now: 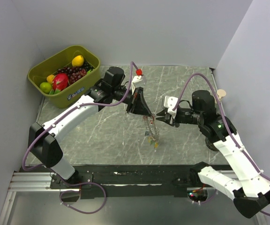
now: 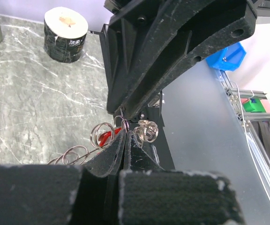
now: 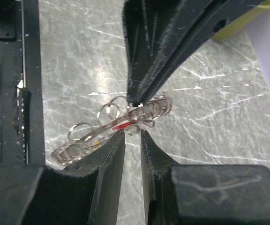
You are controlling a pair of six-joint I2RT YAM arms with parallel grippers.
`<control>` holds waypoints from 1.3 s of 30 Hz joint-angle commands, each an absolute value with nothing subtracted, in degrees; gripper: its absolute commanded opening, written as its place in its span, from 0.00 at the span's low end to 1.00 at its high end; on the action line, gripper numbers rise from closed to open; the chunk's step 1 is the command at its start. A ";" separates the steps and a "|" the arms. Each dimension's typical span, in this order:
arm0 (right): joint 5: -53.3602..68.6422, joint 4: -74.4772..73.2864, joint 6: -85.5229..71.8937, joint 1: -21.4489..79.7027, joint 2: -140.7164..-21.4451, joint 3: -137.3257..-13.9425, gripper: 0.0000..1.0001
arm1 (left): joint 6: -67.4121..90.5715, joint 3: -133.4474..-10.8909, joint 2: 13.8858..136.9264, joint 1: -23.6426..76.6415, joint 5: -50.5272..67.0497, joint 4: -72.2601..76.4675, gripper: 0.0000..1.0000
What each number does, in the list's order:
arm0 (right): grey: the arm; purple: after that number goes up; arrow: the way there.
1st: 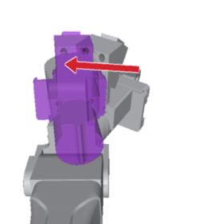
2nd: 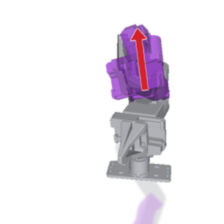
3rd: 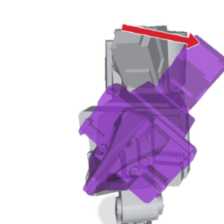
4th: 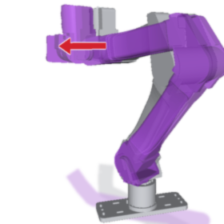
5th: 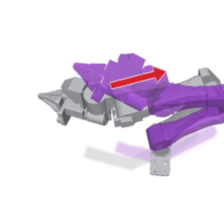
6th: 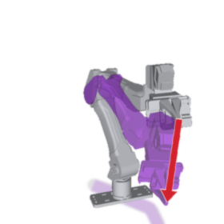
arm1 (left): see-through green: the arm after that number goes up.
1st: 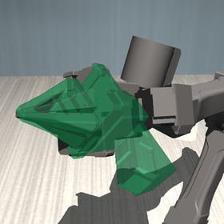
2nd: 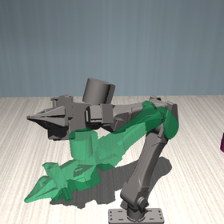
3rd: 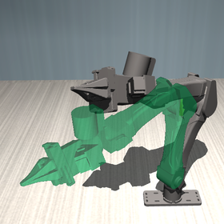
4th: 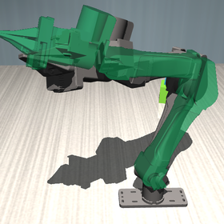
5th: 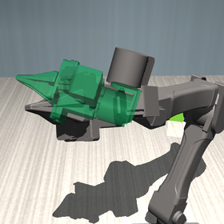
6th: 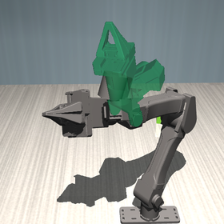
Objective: Remove the keys from the keyring
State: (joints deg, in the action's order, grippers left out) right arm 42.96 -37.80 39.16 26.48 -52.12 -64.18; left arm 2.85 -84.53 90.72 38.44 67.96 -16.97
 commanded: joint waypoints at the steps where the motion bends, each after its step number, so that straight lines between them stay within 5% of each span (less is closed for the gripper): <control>1: 41.57 -34.28 38.23 26.63 -52.12 -64.42 0.28 | 3.78 -84.73 88.68 38.32 71.19 -14.06 0.01; 11: 43.86 -35.68 38.94 27.24 -53.52 -64.86 0.25 | 3.95 -85.17 89.30 38.23 71.46 -14.24 0.01; 19: 43.60 -35.16 39.02 28.04 -53.79 -64.07 0.00 | 4.04 -85.60 89.74 38.32 71.37 -14.41 0.01; 37: 42.45 -36.21 39.99 29.44 -53.44 -62.58 0.00 | 4.83 -85.17 89.65 37.97 71.54 -13.45 0.01; 39: 42.28 -37.26 40.52 29.44 -53.26 -63.80 0.13 | 4.66 -84.99 89.39 37.97 71.46 -13.54 0.01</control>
State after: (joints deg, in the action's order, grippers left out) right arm 42.11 -36.45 40.18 28.75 -53.45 -62.30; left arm 3.92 -84.53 90.72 38.17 68.75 -17.02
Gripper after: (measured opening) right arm 0.052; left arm 0.021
